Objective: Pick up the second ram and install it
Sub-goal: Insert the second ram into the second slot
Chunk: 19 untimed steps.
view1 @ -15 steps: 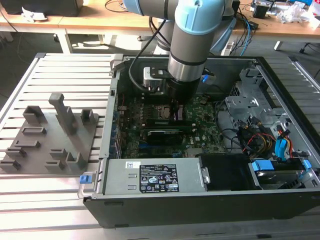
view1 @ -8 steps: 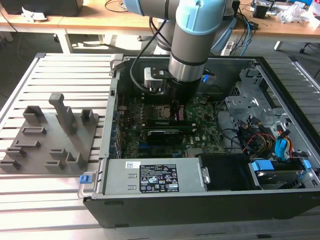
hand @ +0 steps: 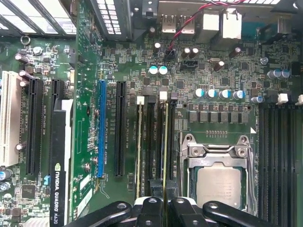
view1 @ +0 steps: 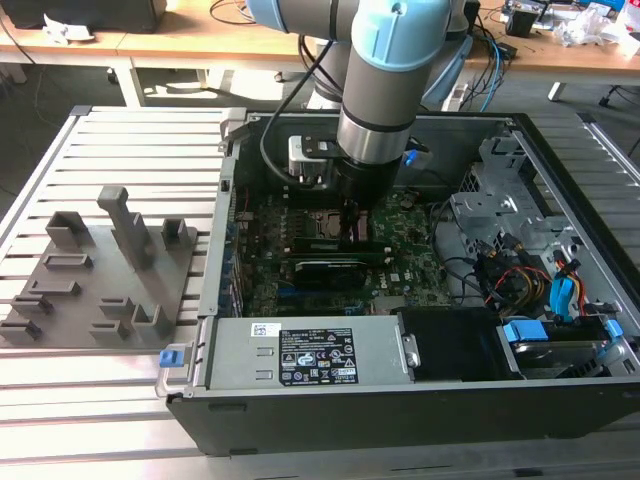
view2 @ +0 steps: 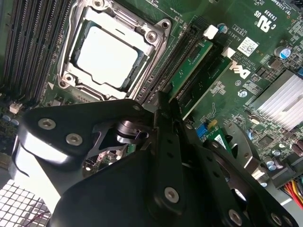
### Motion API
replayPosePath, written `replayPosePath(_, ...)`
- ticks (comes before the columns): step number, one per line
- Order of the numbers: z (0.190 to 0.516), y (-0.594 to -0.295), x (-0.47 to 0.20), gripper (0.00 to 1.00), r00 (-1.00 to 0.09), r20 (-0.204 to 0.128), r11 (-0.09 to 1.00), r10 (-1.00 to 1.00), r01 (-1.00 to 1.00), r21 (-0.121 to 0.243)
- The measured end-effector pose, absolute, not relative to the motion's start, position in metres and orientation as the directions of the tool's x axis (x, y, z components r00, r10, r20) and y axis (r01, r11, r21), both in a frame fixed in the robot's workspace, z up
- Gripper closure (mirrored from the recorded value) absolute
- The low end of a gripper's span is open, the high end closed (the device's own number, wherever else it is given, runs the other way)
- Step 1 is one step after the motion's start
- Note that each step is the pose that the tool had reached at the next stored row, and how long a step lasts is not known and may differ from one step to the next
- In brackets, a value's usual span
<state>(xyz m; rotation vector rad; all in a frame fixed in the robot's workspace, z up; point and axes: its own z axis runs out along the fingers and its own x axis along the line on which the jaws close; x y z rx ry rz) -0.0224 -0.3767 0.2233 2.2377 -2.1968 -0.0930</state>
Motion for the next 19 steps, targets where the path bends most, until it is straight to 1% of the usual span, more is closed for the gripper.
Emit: replayPosePath(19,0.2228,-0.3769,-0.0225,0.86,0.035,-0.038,-0.036,-0.999,-0.998,0.045)
